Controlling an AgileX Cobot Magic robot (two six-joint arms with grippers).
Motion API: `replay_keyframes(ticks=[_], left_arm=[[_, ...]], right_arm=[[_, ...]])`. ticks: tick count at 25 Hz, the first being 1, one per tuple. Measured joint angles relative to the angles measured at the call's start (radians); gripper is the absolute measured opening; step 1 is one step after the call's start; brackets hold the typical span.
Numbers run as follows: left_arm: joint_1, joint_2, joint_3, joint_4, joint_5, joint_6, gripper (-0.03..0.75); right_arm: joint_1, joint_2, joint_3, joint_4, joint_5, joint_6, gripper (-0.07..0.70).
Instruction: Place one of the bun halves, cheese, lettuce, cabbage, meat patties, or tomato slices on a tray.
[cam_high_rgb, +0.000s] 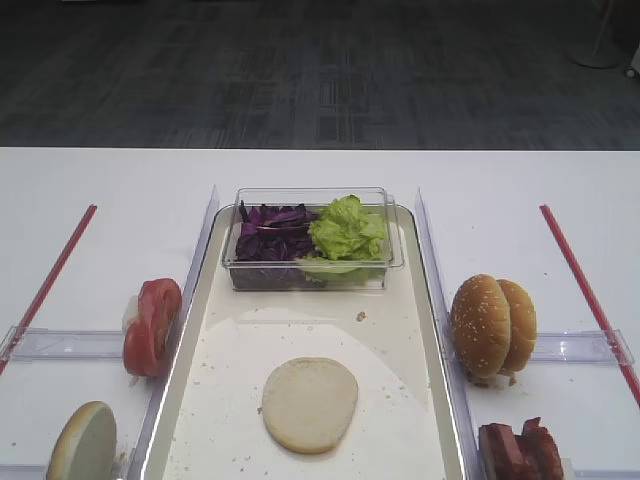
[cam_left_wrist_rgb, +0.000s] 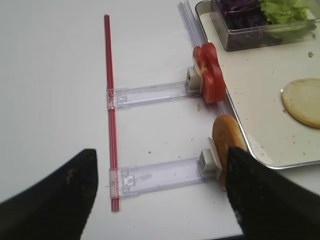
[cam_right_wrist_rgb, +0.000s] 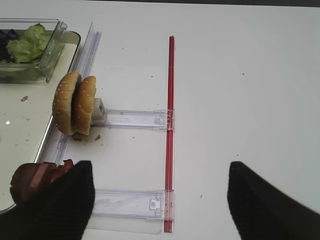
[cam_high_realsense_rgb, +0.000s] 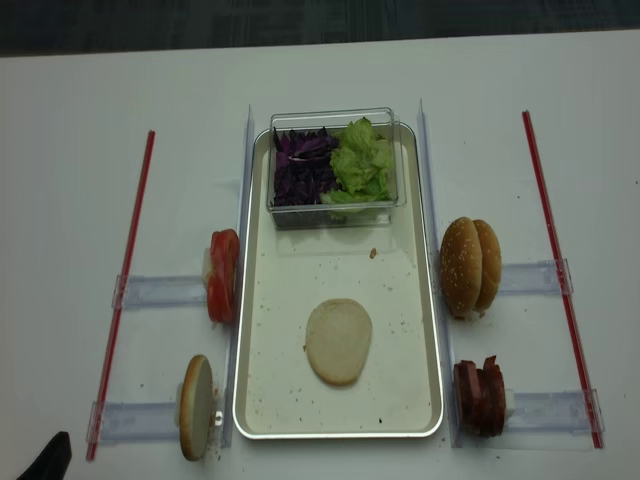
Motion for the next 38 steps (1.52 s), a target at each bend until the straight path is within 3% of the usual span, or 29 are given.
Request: replay_keyframes(ticks=[38], left_arm=[[0.0,0.0,0.0,0.0,0.0,0.0,0.492]], right_arm=[[0.0,0.0,0.0,0.0,0.0,0.0,0.571]])
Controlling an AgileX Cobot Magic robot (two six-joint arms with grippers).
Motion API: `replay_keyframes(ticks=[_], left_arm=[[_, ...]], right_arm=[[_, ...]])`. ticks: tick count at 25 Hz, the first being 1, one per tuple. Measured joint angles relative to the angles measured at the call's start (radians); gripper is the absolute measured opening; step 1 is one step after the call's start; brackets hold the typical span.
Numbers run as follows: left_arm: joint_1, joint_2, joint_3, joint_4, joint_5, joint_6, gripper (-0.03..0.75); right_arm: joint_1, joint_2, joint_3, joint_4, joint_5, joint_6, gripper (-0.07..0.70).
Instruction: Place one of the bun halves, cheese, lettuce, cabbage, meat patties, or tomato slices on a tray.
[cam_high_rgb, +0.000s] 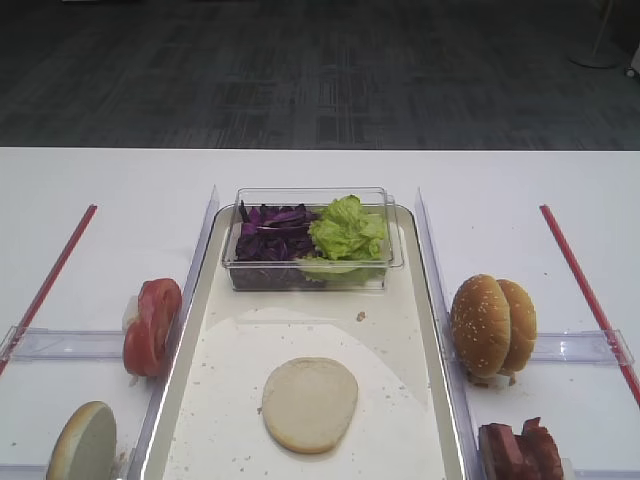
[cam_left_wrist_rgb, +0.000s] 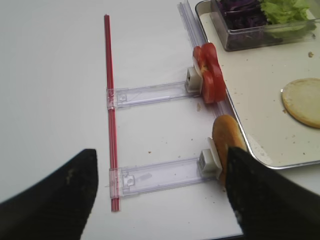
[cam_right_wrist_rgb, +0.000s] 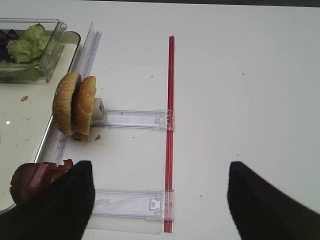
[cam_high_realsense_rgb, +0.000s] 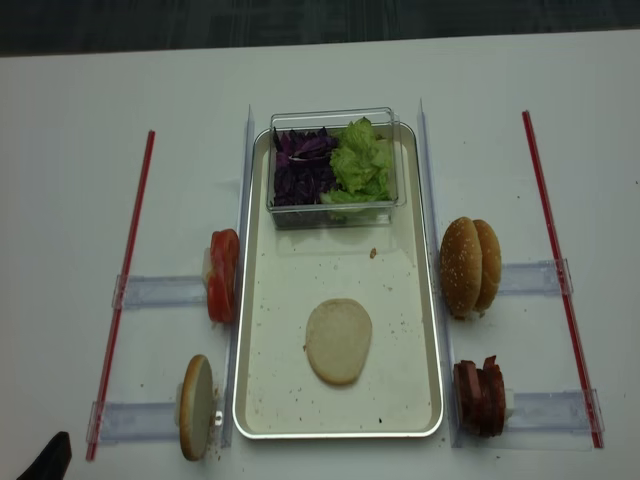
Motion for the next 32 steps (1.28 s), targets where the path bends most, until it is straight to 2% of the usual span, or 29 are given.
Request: replay_keyframes(ticks=[32], left_arm=[[0.0,0.0,0.0,0.0,0.0,0.0,0.491]], right_arm=[[0.002,0.0,0.0,0.0,0.0,0.0,0.571]])
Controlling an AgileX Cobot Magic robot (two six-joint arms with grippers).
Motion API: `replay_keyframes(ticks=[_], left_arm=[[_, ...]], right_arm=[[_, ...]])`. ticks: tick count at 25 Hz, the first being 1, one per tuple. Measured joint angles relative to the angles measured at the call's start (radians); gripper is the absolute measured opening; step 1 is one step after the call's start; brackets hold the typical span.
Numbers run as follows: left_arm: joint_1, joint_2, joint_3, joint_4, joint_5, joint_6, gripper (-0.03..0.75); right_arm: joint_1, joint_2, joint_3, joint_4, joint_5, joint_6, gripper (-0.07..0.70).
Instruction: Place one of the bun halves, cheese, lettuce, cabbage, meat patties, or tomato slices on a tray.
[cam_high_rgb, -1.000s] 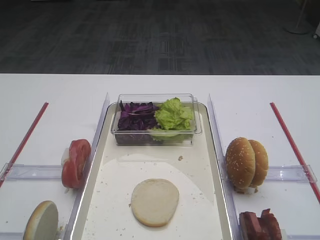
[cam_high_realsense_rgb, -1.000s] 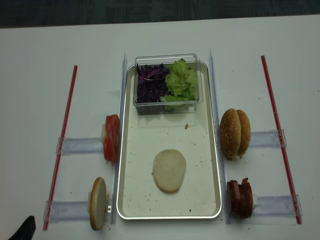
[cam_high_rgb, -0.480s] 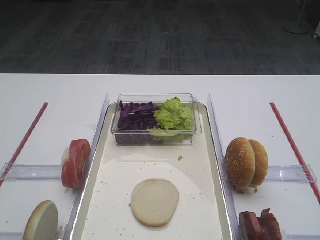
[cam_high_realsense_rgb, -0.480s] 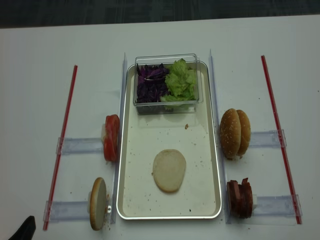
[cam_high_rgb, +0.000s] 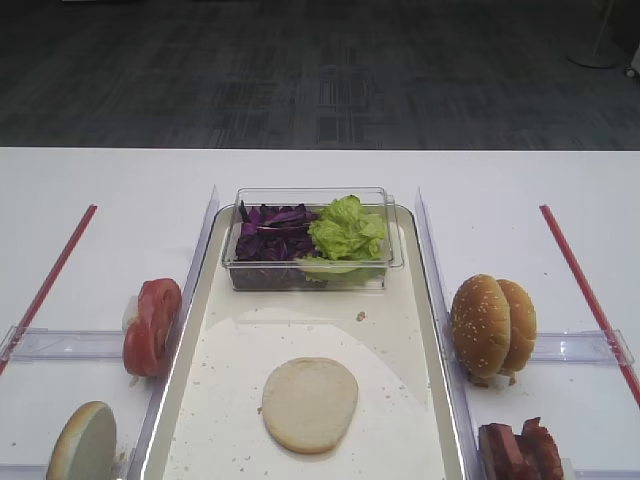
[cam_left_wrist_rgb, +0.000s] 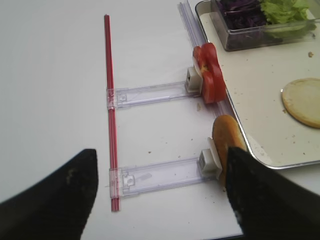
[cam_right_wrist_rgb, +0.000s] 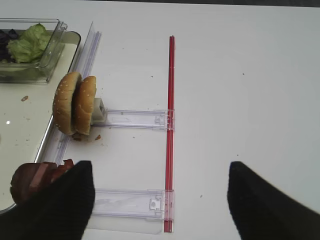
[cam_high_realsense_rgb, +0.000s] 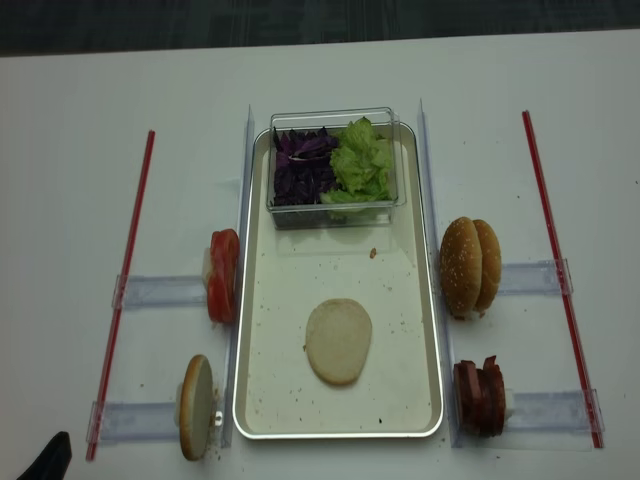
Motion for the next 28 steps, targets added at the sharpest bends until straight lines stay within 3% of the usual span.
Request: replay_keyframes(ticks=[28], left_arm=[[0.0,0.0,0.0,0.0,0.0,0.0,0.491]], right_arm=[[0.0,0.0,0.0,0.0,0.0,0.002,0.571]])
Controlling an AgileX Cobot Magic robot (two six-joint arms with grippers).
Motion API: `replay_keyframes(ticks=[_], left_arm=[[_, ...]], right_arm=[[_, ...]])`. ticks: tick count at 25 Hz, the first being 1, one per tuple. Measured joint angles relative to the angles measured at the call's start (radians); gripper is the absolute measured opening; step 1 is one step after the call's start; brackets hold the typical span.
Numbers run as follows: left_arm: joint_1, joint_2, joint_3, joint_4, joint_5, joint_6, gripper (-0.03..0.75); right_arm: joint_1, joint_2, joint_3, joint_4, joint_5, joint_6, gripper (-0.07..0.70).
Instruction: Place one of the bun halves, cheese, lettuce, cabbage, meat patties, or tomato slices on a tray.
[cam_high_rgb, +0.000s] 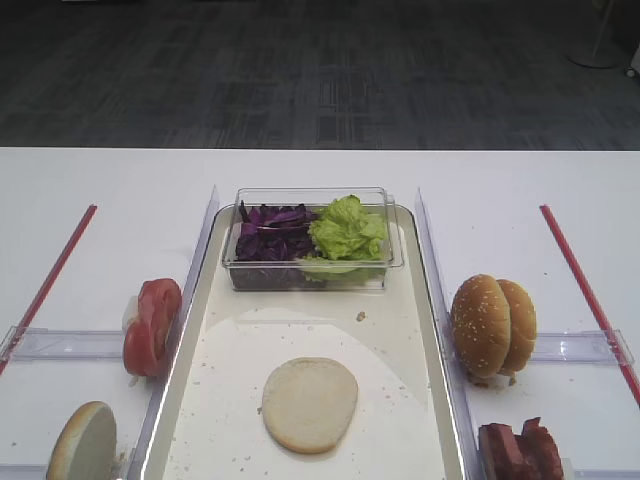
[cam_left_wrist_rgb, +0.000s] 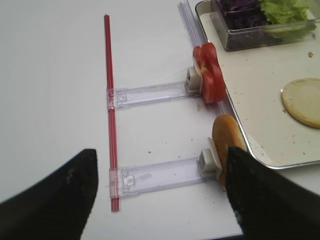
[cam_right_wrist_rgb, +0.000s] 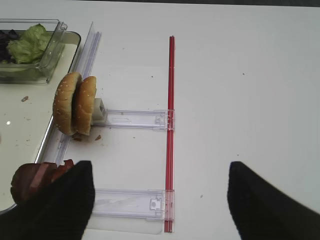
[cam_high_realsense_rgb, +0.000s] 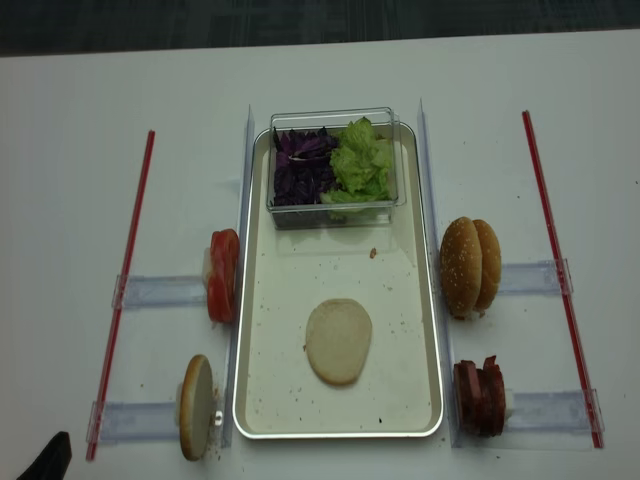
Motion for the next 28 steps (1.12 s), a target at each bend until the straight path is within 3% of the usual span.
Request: replay_keyframes(ticks=[28], left_arm=[[0.0,0.0,0.0,0.0,0.0,0.0,0.491]], right_arm=[[0.0,0.0,0.0,0.0,0.0,0.0,0.571]])
